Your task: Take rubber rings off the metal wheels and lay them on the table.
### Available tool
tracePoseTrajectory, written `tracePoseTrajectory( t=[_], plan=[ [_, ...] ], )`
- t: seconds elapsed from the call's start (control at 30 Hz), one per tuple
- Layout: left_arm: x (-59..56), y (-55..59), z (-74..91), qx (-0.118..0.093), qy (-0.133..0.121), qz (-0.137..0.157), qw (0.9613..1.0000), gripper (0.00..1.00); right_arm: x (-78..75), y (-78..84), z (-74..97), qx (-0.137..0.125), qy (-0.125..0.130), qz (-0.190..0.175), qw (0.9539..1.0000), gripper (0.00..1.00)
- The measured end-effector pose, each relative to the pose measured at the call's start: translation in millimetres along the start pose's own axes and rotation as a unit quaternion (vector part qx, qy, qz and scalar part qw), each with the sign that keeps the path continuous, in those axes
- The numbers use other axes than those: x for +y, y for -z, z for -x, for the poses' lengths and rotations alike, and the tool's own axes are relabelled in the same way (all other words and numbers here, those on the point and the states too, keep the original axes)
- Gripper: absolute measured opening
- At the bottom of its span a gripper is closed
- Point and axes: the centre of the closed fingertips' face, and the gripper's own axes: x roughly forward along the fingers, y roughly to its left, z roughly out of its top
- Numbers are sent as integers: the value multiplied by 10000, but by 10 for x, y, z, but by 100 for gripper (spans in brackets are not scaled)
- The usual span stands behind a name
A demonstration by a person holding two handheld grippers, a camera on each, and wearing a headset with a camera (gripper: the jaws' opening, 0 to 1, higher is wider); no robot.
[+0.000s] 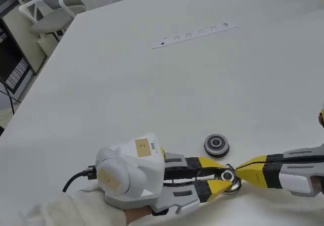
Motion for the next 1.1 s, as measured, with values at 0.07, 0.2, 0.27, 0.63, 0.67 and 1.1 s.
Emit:
tracePoseTrajectory(
  t=[0.07,0.2,0.27,0.63,0.67,1.1],
  plan=[
    [1,1,1,3,-2,-7,10000,13,9,-6,-1,-13,-23,-2,10000,0],
    [4,3,4,2,-5,-7,10000,13,50,-25,-6,-52,-127,-26,9999,0],
    [6,4,5,3,-8,-10,10000,13,68,-35,-7,-74,-174,-25,9998,0],
    [15,15,11,3,-65,-94,9999,13,30,-86,14,-189,-83,59,9998,0],
    [15,16,11,-4,-67,-72,10000,13,13,-76,15,-176,-50,24,9998,0],
    [-1,9,-8,380,-136,-340,9986,14,-74,-5,12,-40,116,-84,9999,0]
  ],
)
